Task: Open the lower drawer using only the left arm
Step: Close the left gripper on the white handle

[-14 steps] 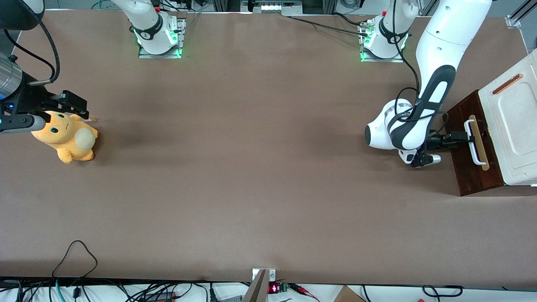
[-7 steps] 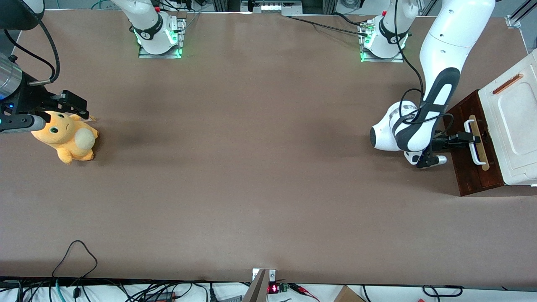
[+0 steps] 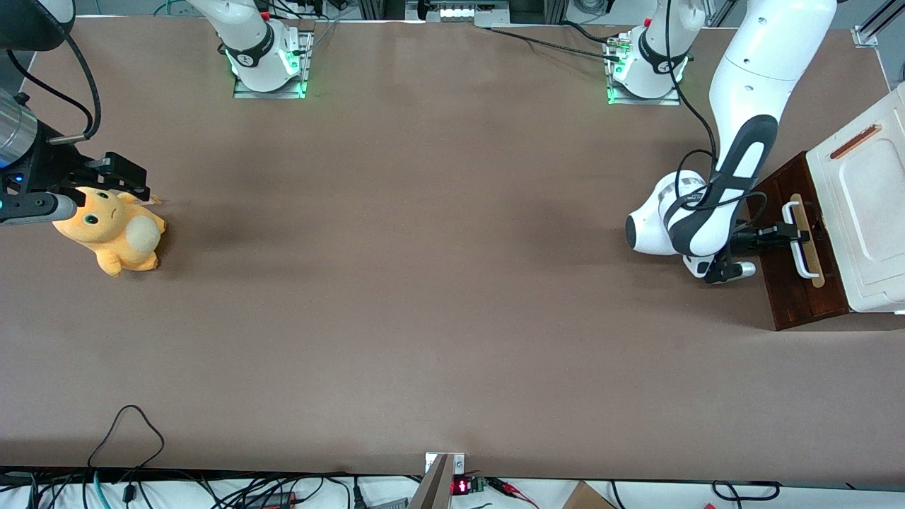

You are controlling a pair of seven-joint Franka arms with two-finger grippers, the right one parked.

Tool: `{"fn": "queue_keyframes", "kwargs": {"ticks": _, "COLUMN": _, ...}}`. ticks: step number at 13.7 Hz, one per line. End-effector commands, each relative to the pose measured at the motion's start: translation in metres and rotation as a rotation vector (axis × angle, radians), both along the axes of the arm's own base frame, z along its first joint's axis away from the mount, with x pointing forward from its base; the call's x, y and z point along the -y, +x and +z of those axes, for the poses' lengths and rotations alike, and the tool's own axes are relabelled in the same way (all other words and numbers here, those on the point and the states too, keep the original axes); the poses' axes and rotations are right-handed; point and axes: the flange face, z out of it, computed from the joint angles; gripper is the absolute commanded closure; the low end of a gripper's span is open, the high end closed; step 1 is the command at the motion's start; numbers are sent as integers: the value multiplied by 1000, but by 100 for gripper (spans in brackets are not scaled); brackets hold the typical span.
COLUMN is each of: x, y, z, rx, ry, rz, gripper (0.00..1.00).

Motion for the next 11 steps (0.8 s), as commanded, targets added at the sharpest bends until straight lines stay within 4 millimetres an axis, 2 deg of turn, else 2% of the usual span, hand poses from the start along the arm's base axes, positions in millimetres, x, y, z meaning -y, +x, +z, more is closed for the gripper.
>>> {"fn": "queue_keyframes", "kwargs": {"ticks": 1, "x": -9, "y": 6, "z": -3, "rx": 8, "ry": 18, "rz": -6, "gripper": 49}}
{"fn": "queue_keyframes", "kwargs": {"ticks": 7, "x": -9, "y": 6, "z": -3, "rx": 7, "ry": 20, "rz": -13, "gripper": 58}}
{"fn": "queue_keyframes", "kwargs": {"ticks": 8, "x": -9, "y": 6, "z": -4, "rx": 6, "ry": 21, "rz": -13, "gripper": 65}}
{"fn": "queue_keyframes", "kwargs": {"ticks": 11, "x": -10, "y": 5, "z": -5, "rx": 3, "ry": 22, "rz": -14, "gripper": 65}}
